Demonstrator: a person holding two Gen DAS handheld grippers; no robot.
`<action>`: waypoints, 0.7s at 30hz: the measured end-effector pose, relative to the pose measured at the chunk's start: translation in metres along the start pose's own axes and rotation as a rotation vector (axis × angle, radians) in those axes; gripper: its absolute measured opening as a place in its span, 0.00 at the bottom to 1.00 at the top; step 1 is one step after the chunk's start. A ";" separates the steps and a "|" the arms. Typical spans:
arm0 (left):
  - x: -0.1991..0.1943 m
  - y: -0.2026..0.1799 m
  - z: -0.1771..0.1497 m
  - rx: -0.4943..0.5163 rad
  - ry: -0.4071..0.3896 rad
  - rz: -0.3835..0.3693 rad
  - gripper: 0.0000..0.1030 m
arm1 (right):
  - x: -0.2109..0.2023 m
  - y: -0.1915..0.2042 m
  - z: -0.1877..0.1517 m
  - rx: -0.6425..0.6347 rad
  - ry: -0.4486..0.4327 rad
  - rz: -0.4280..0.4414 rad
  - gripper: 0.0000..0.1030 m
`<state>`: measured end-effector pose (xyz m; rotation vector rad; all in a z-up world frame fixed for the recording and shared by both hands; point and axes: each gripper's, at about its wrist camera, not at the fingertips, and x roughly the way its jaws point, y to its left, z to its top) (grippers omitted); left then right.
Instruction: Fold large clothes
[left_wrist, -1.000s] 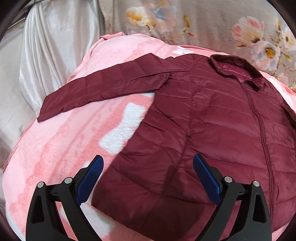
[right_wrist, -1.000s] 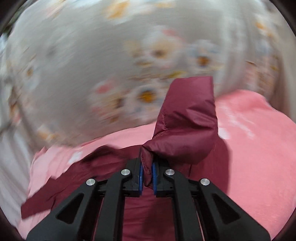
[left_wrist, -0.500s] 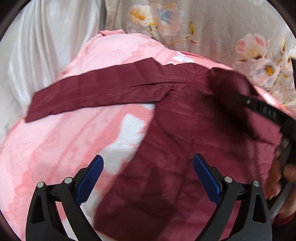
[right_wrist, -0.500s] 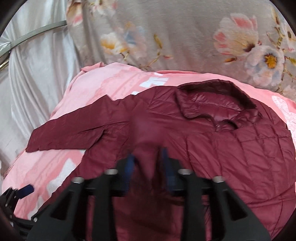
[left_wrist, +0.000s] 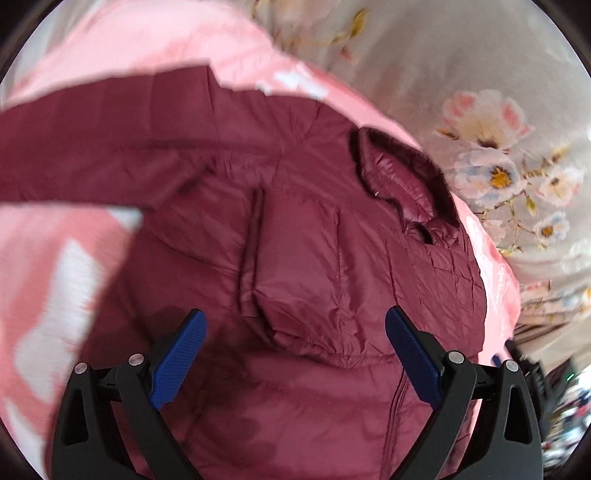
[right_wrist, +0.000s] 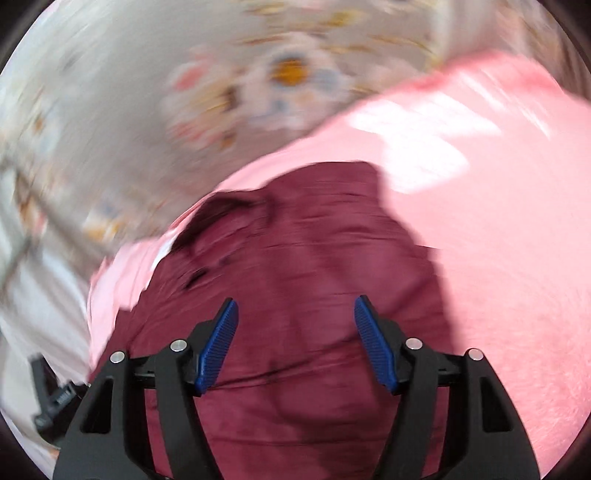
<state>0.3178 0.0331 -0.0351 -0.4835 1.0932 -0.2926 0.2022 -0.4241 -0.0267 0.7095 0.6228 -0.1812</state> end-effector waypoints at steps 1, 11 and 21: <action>0.007 0.002 0.002 -0.027 0.019 -0.016 0.93 | 0.003 -0.014 0.003 0.035 0.008 -0.001 0.62; 0.025 -0.008 0.020 -0.011 0.027 -0.007 0.16 | 0.049 -0.055 0.029 0.218 0.054 0.039 0.40; 0.007 -0.049 0.032 0.329 -0.182 0.256 0.01 | 0.019 0.000 0.032 -0.137 -0.091 -0.204 0.02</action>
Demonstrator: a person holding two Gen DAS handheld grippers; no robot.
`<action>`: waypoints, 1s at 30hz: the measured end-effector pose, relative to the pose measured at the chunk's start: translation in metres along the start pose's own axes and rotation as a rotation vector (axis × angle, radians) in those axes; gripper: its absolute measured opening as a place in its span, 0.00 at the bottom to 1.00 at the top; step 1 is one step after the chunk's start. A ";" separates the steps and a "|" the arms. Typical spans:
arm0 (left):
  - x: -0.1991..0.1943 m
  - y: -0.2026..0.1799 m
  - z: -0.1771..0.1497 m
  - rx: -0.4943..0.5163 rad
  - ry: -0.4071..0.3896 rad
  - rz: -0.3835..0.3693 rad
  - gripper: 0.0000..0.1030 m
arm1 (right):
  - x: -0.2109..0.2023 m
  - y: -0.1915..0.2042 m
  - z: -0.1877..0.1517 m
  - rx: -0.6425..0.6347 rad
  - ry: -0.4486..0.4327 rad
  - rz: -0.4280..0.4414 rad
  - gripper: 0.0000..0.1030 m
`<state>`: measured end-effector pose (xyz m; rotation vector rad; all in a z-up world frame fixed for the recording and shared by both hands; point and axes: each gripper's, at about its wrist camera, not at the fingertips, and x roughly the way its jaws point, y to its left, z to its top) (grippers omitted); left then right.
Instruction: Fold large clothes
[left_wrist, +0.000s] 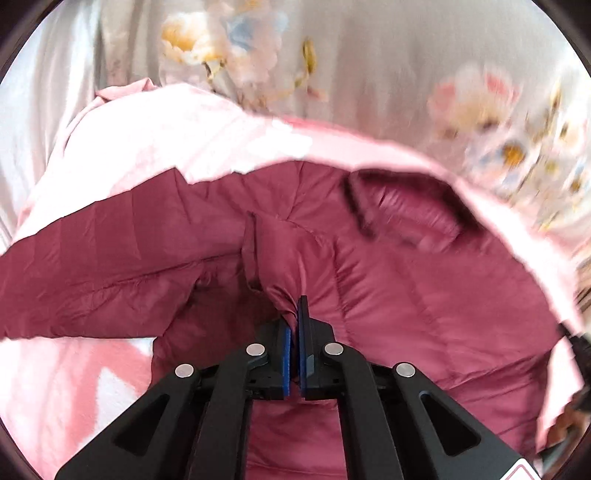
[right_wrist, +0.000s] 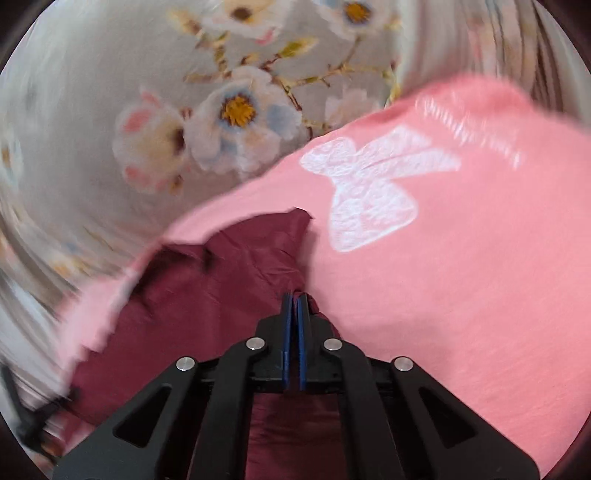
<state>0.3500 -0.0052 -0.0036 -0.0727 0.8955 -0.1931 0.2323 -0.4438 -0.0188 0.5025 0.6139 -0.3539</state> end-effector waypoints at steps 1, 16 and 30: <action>0.014 -0.002 -0.007 0.022 0.027 0.047 0.01 | 0.007 0.000 -0.005 -0.016 0.021 -0.025 0.01; 0.047 -0.018 -0.042 0.119 -0.021 0.194 0.05 | -0.008 0.025 -0.023 -0.106 0.019 -0.200 0.04; 0.048 -0.017 -0.043 0.101 -0.029 0.178 0.08 | 0.033 0.201 -0.117 -0.480 0.148 0.025 0.25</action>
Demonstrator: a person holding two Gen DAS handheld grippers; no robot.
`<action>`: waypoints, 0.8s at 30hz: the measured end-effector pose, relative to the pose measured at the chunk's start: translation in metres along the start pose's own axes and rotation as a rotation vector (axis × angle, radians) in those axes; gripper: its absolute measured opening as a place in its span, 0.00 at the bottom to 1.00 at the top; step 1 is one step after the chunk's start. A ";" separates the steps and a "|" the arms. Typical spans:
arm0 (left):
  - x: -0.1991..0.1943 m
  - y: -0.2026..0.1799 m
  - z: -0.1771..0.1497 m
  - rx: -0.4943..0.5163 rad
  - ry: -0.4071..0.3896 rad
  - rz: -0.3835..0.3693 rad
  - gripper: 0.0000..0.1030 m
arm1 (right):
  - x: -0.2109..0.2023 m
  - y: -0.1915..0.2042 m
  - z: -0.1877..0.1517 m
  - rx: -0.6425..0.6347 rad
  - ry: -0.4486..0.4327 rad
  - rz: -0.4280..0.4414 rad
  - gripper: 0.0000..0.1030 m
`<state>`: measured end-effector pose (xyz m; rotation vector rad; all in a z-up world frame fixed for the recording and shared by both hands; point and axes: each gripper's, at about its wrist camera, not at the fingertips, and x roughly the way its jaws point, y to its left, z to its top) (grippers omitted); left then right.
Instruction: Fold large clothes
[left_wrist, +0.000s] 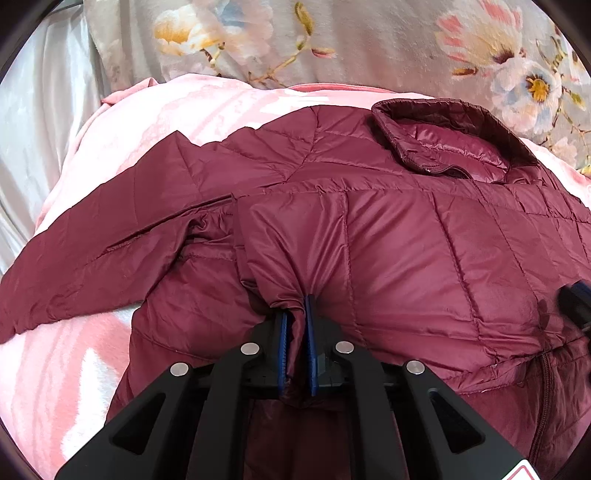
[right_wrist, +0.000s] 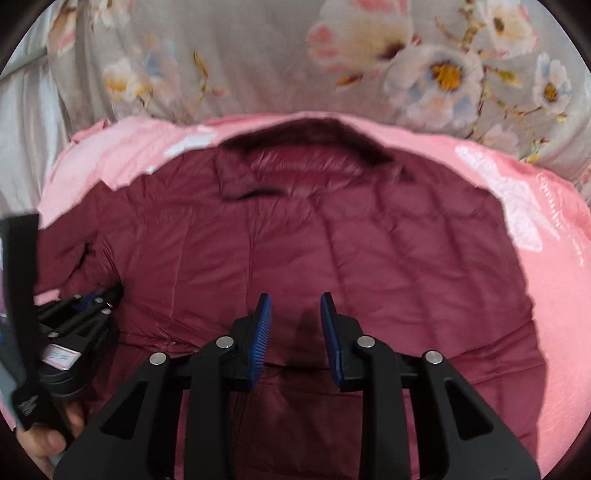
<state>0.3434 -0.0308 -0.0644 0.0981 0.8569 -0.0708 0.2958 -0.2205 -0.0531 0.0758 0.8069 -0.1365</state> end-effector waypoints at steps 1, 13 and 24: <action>0.000 0.000 0.000 0.000 0.000 0.001 0.08 | 0.004 -0.001 -0.002 0.006 0.016 0.001 0.25; 0.000 -0.001 -0.001 -0.014 -0.013 0.003 0.10 | 0.021 0.009 -0.014 -0.047 0.030 -0.070 0.25; -0.035 0.085 -0.021 -0.378 -0.052 -0.156 0.36 | 0.022 0.006 -0.013 -0.023 0.031 -0.060 0.27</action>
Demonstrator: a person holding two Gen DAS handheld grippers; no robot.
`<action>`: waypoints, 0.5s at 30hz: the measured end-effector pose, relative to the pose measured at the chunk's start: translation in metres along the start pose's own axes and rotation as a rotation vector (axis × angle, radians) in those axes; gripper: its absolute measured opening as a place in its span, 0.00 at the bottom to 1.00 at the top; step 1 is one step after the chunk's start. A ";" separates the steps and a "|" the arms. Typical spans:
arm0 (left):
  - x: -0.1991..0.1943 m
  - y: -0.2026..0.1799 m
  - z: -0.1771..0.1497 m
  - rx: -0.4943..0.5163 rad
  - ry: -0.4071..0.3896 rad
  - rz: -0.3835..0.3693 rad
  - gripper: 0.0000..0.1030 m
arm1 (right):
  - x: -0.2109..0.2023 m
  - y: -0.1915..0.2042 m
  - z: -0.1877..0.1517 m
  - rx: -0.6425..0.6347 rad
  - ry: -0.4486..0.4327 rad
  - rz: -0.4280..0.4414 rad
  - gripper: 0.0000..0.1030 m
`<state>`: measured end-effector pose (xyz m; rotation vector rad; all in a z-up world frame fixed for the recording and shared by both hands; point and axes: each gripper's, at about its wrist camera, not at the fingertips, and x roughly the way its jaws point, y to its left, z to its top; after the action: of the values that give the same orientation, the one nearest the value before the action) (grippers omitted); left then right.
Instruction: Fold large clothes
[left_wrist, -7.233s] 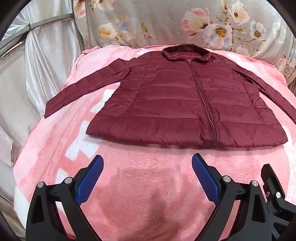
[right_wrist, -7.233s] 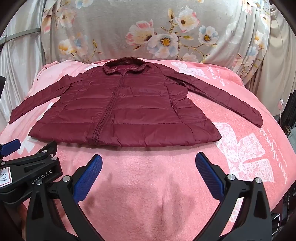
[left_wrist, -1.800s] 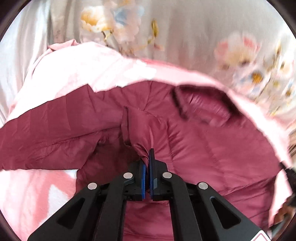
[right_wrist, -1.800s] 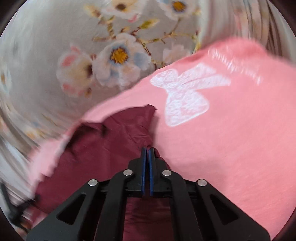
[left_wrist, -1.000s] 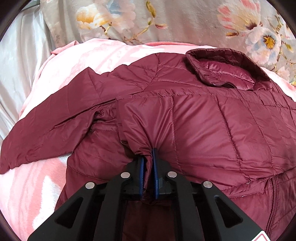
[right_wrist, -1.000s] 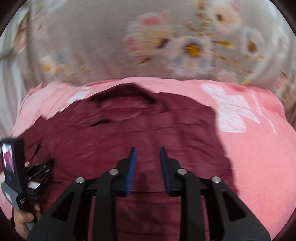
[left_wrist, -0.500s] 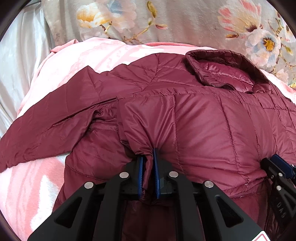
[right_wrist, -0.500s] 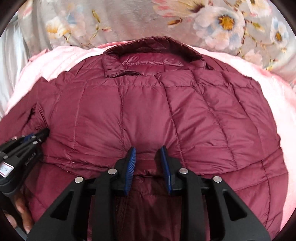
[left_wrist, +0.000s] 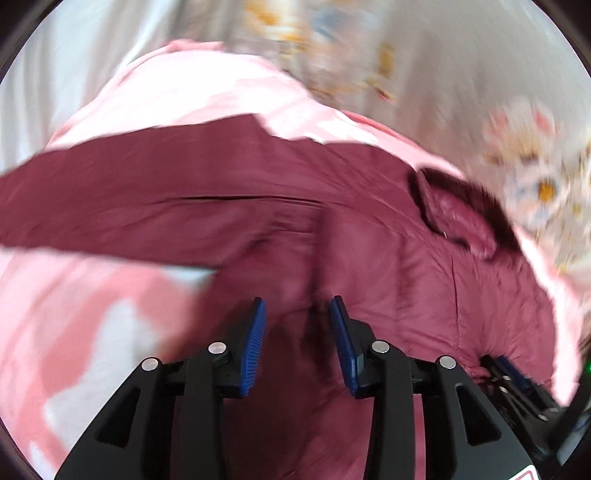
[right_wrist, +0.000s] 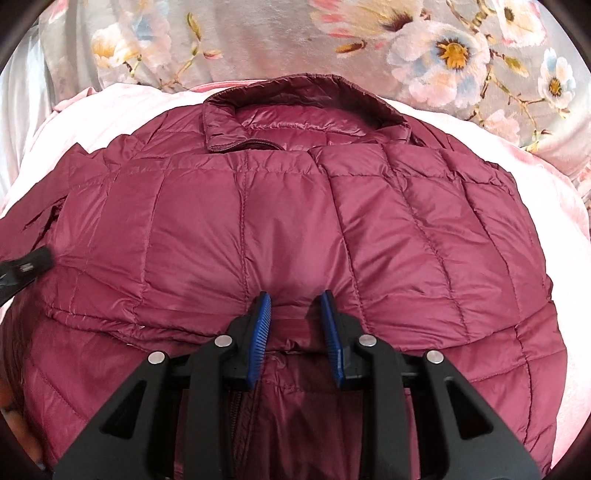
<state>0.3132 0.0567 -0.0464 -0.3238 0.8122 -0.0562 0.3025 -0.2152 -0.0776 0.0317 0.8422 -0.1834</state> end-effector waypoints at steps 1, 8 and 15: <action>-0.016 0.021 0.003 -0.046 -0.014 -0.006 0.40 | 0.000 0.000 0.000 0.003 -0.001 0.002 0.27; -0.065 0.174 0.030 -0.257 -0.069 0.263 0.57 | -0.001 -0.002 0.000 0.015 -0.003 -0.014 0.33; -0.068 0.292 0.041 -0.556 -0.046 0.249 0.57 | -0.001 -0.002 0.000 0.016 -0.004 -0.027 0.35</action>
<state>0.2744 0.3563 -0.0610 -0.7413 0.8081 0.4157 0.3017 -0.2175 -0.0772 0.0350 0.8370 -0.2157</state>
